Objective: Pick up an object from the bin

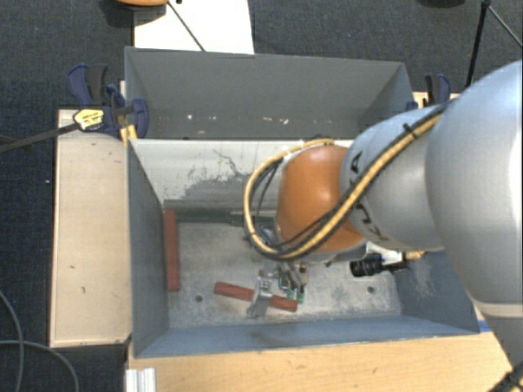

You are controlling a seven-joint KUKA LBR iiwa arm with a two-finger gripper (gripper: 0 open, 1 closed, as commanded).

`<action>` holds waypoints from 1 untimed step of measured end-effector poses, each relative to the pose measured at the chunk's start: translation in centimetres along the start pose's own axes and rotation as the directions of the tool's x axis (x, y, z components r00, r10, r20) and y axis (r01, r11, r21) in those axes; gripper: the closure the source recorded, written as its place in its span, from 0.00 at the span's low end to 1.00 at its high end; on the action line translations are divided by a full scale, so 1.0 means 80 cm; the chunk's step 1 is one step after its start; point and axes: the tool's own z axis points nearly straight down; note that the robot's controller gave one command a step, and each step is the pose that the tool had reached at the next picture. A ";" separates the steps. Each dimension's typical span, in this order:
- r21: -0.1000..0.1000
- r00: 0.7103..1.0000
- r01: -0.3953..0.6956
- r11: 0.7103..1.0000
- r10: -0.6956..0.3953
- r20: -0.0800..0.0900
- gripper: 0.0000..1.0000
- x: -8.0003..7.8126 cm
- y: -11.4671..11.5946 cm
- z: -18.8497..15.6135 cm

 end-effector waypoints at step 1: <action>0.000 1.000 0.007 1.000 -0.007 -0.001 0.00 0.007 -0.004 0.068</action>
Offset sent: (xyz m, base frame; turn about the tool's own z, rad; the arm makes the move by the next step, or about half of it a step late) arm -0.0069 -0.0050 -0.0527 0.0019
